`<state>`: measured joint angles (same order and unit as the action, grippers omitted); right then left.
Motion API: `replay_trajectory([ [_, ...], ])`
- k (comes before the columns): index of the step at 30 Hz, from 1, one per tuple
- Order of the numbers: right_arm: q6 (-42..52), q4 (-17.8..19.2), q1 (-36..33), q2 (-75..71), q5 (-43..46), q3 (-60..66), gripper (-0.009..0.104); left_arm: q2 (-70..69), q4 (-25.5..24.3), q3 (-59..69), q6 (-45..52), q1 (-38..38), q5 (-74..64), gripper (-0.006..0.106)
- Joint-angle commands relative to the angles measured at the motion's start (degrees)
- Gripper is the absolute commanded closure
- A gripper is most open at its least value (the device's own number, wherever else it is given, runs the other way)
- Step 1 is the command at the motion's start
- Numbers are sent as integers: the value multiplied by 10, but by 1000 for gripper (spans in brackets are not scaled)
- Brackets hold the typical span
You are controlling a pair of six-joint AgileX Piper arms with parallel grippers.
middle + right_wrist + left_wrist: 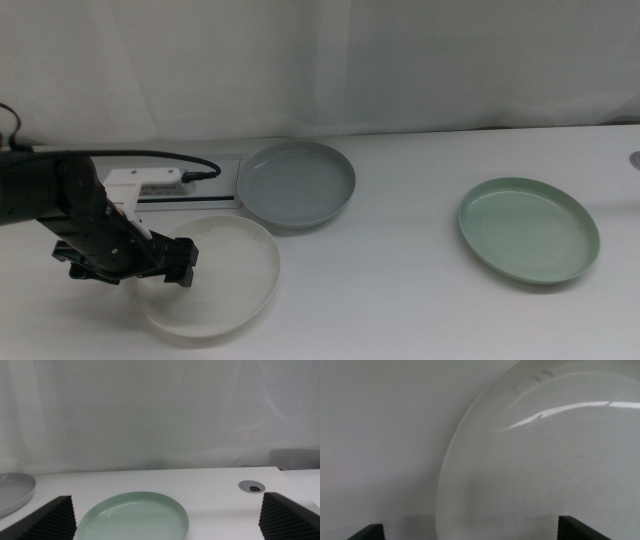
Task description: Stack the three bowls on top of each other.
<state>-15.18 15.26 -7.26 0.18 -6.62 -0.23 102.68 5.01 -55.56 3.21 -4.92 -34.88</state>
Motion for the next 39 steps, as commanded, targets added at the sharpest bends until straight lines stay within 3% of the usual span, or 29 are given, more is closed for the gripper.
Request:
replay_trajectory([
  [1, 1, 6, -1, -21, 1, 23, -8, 12, -3, -3, -10, -4, 13, 11],
  [8, 1, 6, -1, -21, 1, 23, -8, 35, -2, -3, -23, -4, 23, 13],
  [10, 1, 6, -1, -21, 1, 23, -8, 39, -2, -1, -39, -4, 22, 23],
  [11, 1, 6, -1, -21, 1, 23, -8, 39, -2, -1, -40, -4, 22, 32],
  [12, 1, 6, -1, -21, 1, 23, -8, 40, -2, -1, -53, -4, 18, 72],
  [14, 1, 6, -1, -21, 1, 23, -8, 40, 2, -1, -53, -4, 16, 103],
  [26, 1, 6, -1, -21, 1, 23, -8, 14, 35, -4, -55, -4, -2, 103],
  [33, 1, 6, -1, -21, 1, 23, -8, -73, 115, -4, -29, -5, -23, 103],
  [39, 1, 6, -1, -21, 1, 23, -8, -139, 140, -4, -32, -59, -37, 103],
])
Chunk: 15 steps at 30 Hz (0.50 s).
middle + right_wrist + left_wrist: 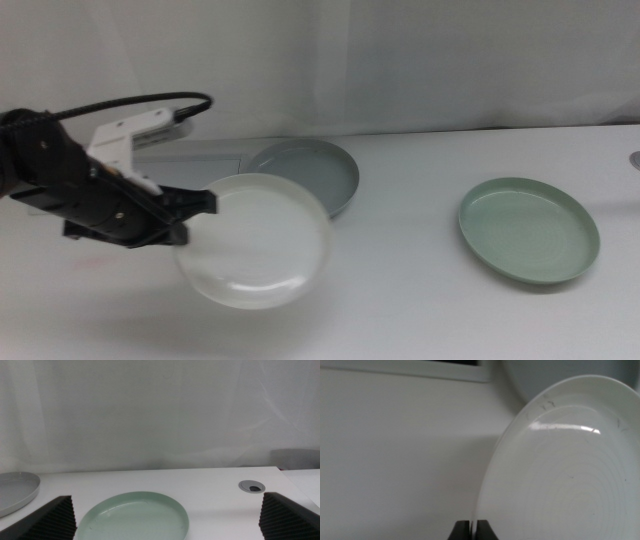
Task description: Stack the three bowls on top of each other.
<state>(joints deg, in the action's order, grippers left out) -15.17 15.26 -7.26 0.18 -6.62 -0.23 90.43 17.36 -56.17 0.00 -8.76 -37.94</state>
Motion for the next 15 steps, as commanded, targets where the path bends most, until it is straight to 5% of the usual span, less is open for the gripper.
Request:
replay_trajectory([
  [1, 1, 6, -1, -21, 1, 23, -8, -22, 16, 2, -11, -36, -7, 103],
  [15, 1, 6, -1, -21, 1, 23, -8, 60, 16, 2, -96, -200, 113, 103],
])
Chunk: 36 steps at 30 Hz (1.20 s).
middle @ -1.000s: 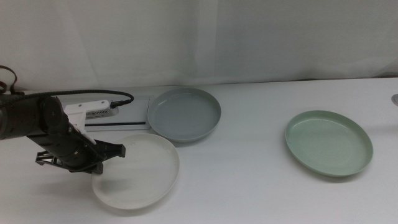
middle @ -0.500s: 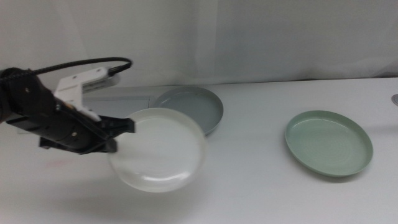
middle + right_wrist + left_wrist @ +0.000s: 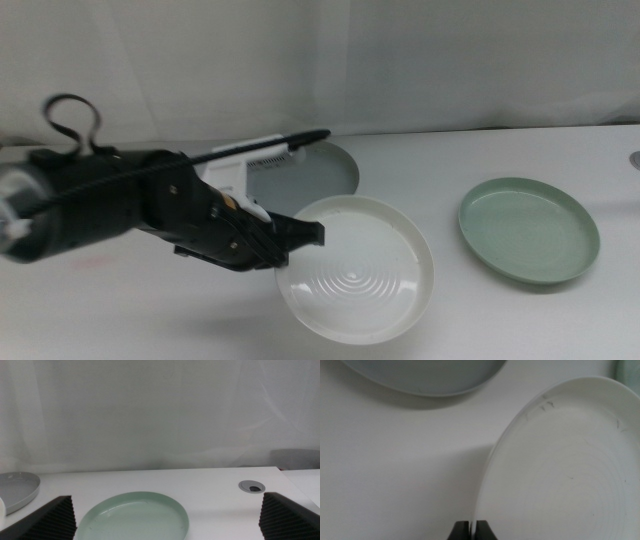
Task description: Stack the three bowls on top of each other.
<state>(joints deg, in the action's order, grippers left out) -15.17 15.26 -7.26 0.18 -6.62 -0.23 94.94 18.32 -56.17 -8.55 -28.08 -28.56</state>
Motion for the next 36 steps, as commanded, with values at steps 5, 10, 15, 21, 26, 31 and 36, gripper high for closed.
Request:
replay_trajectory([
  [5, 1, 6, -1, -21, 1, 23, -8, 67, 7, 2, -14, -14, 43, 103],
  [10, 1, 6, -1, -21, 1, 23, -8, 102, 7, 2, -15, -16, 47, 103],
  [15, 1, 6, -1, -21, 1, 23, -8, 106, 7, 2, -15, -16, 50, 103],
  [21, 1, 6, -1, -21, 1, 23, -8, 106, 21, 2, -13, -16, 61, 103],
  [26, 1, 6, -1, -21, 1, 23, -8, 106, 20, 2, -11, -16, 57, 71],
  [31, 1, 6, -1, -21, 1, 23, -8, 93, 20, 2, -10, -16, 42, 8],
  [36, 1, 6, -1, -21, 1, 23, -8, 34, -14, -2, -1, -16, 35, 8],
])
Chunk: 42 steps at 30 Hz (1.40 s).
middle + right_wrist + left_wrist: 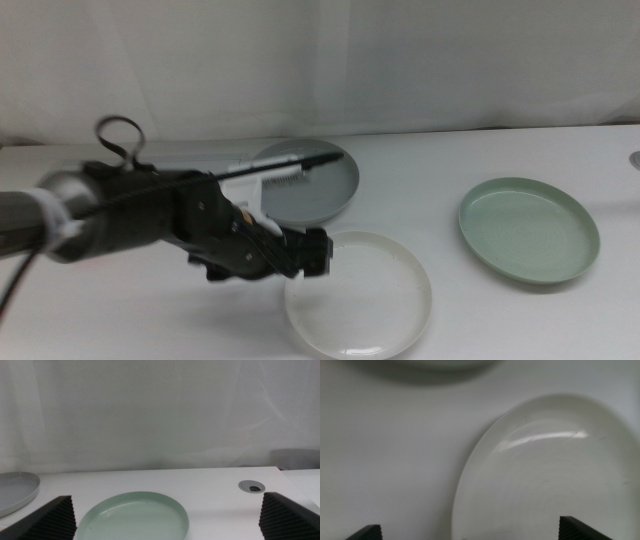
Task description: Stack the three bowls on top of each other.
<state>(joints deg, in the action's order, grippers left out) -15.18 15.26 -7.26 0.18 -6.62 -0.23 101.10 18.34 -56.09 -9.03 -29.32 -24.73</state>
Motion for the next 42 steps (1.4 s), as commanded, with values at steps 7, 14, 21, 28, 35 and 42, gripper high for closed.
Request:
replay_trajectory([
  [7, 1, 6, -1, -21, 1, 23, -8, -171, -284, -73, -129, 25, -141, 8],
  [14, 1, 6, -1, -21, 1, 23, -8, -288, -379, -94, -151, 64, -233, 8],
  [21, 1, 6, -1, -21, 1, 23, -8, -296, -371, -94, -124, 94, -221, 8],
  [28, 1, 6, -1, -21, 1, 23, -8, -210, -353, -144, -115, 94, -195, 10],
  [35, 1, 6, -1, -21, 1, 23, -8, -16, -324, -298, -81, 94, -222, 14],
  [42, 1, 6, -1, -21, 1, 23, -8, 120, -303, -399, -84, 94, -247, 14],
])
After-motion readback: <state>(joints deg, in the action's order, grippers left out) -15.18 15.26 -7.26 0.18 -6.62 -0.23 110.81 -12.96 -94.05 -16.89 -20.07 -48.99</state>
